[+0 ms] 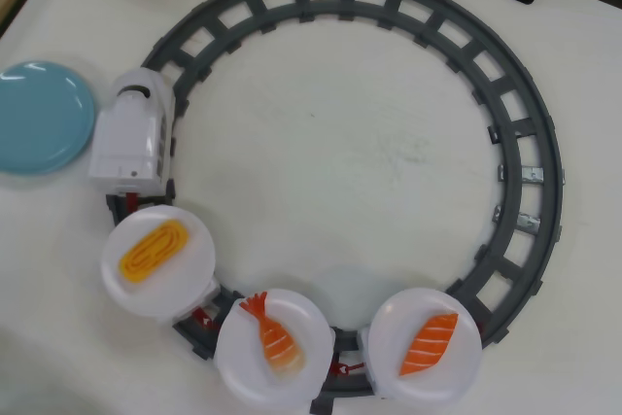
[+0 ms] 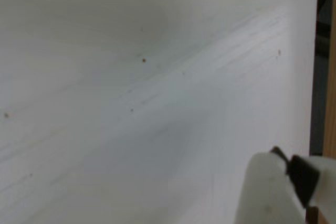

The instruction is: Pick up the sushi from the Shinkansen and put it on the blue dish

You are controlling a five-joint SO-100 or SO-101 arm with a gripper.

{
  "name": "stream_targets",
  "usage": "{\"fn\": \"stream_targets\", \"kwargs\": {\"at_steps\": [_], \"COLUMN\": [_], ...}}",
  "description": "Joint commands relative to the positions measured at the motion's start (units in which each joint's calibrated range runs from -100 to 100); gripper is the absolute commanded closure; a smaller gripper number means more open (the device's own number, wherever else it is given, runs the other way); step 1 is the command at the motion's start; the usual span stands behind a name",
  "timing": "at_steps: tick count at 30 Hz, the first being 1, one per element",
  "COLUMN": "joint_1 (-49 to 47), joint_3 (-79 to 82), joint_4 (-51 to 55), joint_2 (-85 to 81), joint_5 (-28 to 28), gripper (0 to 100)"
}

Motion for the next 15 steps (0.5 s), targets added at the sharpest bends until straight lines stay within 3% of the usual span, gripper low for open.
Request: {"fn": "stream_targets", "kwargs": {"at_steps": [1,15], "joint_1": [-0.82,0.94], "joint_3": [0.06,-0.21], "joint_4": [0.28,-0.23], "joint_2": [-0.30,-0.30], "joint_5": [-0.13,0.39], "gripper": [97,96]}}
